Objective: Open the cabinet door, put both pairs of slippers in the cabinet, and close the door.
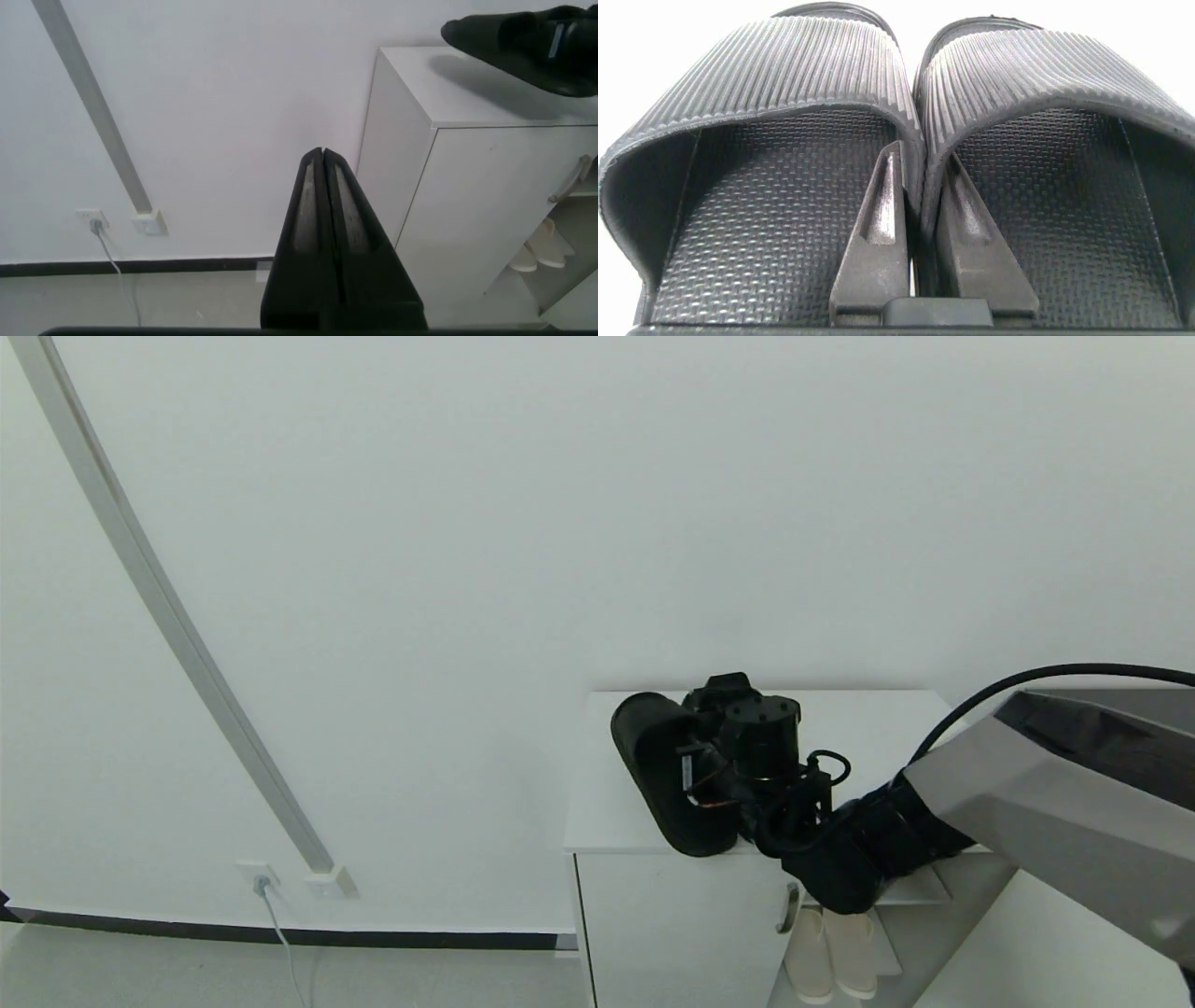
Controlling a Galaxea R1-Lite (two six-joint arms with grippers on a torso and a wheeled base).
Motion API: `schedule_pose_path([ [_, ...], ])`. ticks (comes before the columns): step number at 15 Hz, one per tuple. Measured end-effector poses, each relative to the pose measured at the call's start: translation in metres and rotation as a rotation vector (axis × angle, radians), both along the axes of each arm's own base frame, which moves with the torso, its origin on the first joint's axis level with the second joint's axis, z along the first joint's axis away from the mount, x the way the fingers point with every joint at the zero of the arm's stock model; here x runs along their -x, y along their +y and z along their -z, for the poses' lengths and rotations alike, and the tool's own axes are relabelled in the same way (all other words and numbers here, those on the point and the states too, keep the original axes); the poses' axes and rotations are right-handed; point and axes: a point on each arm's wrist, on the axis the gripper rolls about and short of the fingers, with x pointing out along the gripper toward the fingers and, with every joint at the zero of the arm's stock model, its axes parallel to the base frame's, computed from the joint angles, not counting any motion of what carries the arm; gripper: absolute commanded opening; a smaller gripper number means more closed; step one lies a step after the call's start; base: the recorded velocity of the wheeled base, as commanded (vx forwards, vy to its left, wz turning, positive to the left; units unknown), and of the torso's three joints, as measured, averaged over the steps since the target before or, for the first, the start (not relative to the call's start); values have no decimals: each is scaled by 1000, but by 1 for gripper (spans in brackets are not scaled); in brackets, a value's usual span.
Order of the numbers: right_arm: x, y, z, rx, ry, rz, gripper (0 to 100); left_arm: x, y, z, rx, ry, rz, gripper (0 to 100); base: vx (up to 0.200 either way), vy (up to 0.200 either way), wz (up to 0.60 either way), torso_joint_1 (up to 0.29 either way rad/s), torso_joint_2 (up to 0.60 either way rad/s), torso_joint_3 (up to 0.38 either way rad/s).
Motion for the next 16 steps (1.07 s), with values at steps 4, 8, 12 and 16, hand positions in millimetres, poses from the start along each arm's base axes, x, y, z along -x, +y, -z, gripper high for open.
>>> schedule_pose_path([
  [4, 49, -22, -4, 16, 54, -138, 0, 0, 0, 0, 0, 0, 0, 0, 0, 0, 0, 0, 0, 0],
  [8, 105, -47, -9, 34, 98, -267, 0, 0, 0, 0, 0, 0, 0, 0, 0, 0, 0, 0, 0, 0],
  [12, 124, -54, -17, 31, 90, -296, 0, 0, 0, 0, 0, 0, 1, 0, 0, 0, 0, 0, 0, 0],
  [16, 129, -52, -20, 28, 84, -309, 0, 0, 0, 0, 0, 0, 2, 0, -100, 0, 0, 2, 1, 0],
])
